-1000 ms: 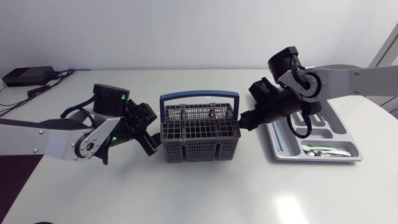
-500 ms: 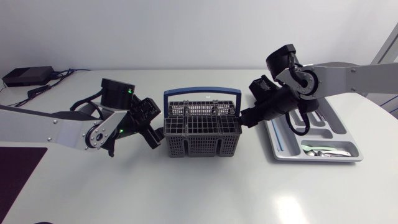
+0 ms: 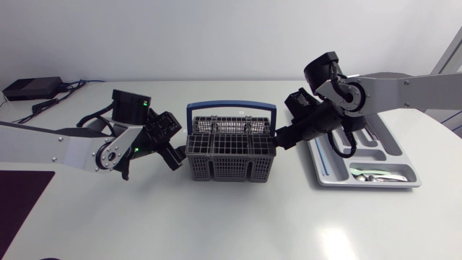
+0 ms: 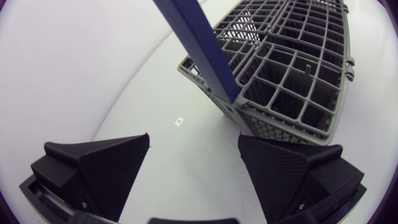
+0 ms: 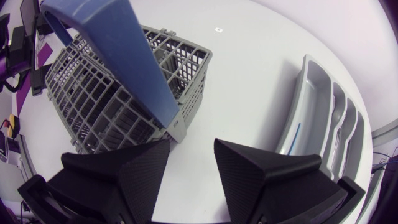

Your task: Unload the cutlery basket into the drawer organizer.

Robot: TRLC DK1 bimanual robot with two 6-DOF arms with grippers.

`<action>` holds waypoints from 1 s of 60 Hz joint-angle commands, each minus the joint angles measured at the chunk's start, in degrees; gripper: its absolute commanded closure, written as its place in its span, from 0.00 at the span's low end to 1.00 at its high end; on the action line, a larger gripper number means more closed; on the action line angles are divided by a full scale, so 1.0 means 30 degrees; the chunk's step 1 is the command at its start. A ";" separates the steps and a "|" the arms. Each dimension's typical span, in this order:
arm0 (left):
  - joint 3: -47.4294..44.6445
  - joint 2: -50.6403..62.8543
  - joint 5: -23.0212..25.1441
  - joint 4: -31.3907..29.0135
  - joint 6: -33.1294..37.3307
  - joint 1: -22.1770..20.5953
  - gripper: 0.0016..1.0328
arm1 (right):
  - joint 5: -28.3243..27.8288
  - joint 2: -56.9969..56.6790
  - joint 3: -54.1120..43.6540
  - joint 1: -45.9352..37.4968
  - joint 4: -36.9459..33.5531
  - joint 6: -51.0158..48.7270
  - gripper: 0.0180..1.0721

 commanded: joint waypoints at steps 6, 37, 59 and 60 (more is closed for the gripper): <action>-0.0036 -0.0617 0.0361 0.0439 -0.0008 0.0068 0.04 | -0.0231 0.0442 -0.0295 0.0696 -0.0039 0.0457 0.47; -0.1853 -0.6711 0.2734 -0.1289 -0.2000 0.2792 0.04 | 0.0999 -0.3367 -0.2112 -0.2702 0.0752 -0.1155 0.15; -0.1237 -1.2219 0.2851 -0.5859 -0.4549 0.4023 0.04 | 0.0413 -0.8523 -0.3752 -0.4665 0.1426 -0.2444 0.04; -0.1267 -1.2395 0.2851 -0.5918 -0.4608 0.4082 0.04 | 0.0413 -0.8699 -0.3781 -0.4695 0.1367 -0.2473 0.04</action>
